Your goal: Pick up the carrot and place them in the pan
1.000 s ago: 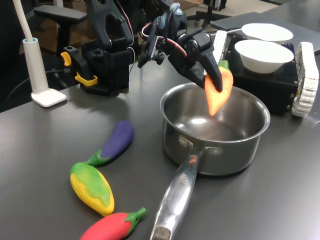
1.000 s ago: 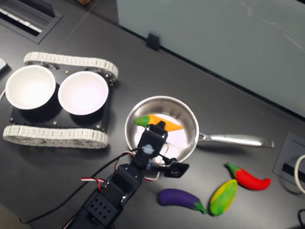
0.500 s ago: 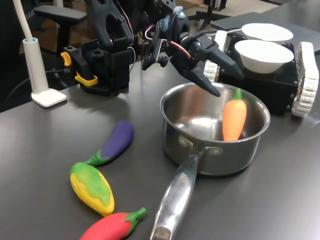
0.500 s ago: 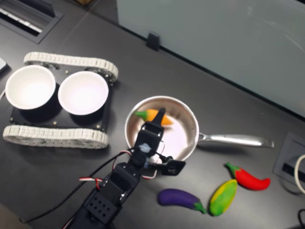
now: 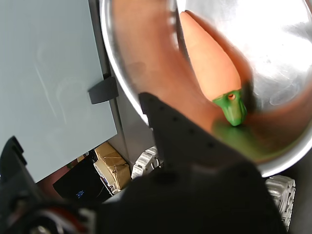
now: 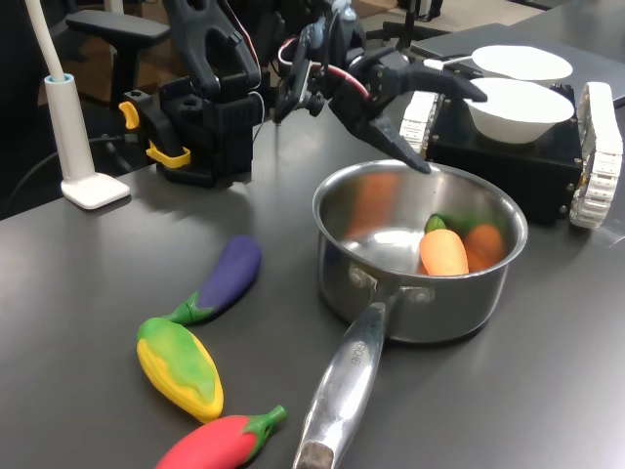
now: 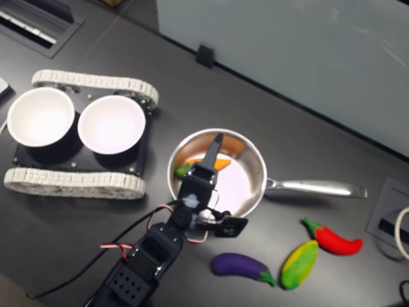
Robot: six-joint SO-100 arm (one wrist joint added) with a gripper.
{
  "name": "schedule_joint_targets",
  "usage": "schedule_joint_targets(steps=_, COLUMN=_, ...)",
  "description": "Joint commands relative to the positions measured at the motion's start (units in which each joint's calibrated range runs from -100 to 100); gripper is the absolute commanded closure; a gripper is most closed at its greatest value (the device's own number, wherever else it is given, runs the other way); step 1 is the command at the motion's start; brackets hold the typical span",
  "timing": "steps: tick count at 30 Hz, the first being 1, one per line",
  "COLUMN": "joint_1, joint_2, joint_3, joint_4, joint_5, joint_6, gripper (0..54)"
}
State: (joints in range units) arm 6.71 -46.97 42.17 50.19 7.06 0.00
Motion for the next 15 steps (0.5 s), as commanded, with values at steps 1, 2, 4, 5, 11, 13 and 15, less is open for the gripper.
schedule_joint_targets(steps=1, joint_1=0.17, joint_2=-4.53, joint_3=-0.42, joint_4=0.34, joint_5=-0.63, joint_6=0.34, gripper=11.1)
schedule_joint_targets(steps=2, joint_1=0.17, joint_2=-5.2, joint_3=-0.15, joint_4=0.26, joint_5=-0.78, joint_6=0.34, gripper=11.1)
schedule_joint_targets(steps=4, joint_1=0.17, joint_2=-6.55, joint_3=0.4, joint_4=0.09, joint_5=-0.88, joint_6=0.34, gripper=11.4)
schedule_joint_targets(steps=5, joint_1=0.17, joint_2=-6.97, joint_3=0.58, joint_4=0.0, joint_5=-0.93, joint_6=0.34, gripper=11.4)
schedule_joint_targets(steps=11, joint_1=1.55, joint_2=-9.42, joint_3=2.04, joint_4=-1.53, joint_5=-1.51, joint_6=0.34, gripper=12.4)
schedule_joint_targets(steps=13, joint_1=1.78, joint_2=-10.35, joint_3=2.4, joint_4=-1.71, joint_5=-1.32, joint_6=0.34, gripper=15.2)
schedule_joint_targets(steps=15, joint_1=1.78, joint_2=-11.78, joint_3=3.03, joint_4=-1.71, joint_5=-1.12, joint_6=0.34, gripper=19.0)
